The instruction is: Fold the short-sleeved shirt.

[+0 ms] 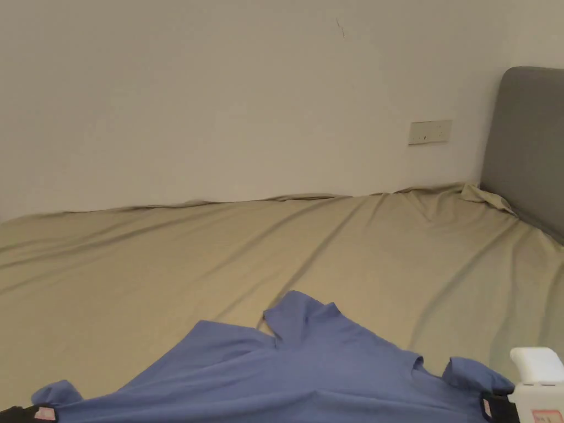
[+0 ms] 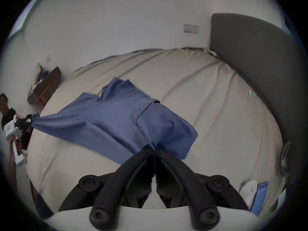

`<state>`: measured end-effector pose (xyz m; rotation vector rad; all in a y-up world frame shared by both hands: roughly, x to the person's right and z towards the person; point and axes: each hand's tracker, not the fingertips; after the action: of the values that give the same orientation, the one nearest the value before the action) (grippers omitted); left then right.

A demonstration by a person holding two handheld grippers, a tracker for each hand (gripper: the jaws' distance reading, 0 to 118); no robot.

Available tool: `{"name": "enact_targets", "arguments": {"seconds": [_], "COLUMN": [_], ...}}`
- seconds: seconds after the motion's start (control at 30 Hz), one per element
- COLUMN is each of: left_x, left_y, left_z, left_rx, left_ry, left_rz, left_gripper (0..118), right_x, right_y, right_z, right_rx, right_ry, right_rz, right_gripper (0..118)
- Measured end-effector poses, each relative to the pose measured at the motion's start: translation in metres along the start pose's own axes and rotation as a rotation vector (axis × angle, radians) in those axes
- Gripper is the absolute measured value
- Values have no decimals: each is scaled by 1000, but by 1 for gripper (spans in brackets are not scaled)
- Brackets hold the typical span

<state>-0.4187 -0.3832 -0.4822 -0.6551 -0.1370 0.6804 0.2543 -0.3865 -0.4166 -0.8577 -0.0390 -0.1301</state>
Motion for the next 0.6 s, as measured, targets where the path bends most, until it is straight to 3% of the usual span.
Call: {"name": "enact_targets", "arguments": {"seconds": [0.2, 0.33, 0.4, 0.6], "left_x": [-31, -51, -66, -102], "left_y": [-16, -46, -63, -105], "left_z": [57, 80, 87, 71], "left_rx": [-63, -187, -247, -328], "left_ry": [70, 175, 232, 357], "left_rz": [-63, -126, -105, -128], "left_gripper": [0, 0, 0, 0], "right_x": [9, 4, 4, 12], "right_y": [-71, -112, -133, -173], "right_z": [44, 62, 63, 35], "right_rx": [-155, -278, -333, -422], "right_ry": [23, 3, -19, -34], "right_rz": [-16, 59, 53, -121], "right_gripper": [4, 4, 4, 4]}}
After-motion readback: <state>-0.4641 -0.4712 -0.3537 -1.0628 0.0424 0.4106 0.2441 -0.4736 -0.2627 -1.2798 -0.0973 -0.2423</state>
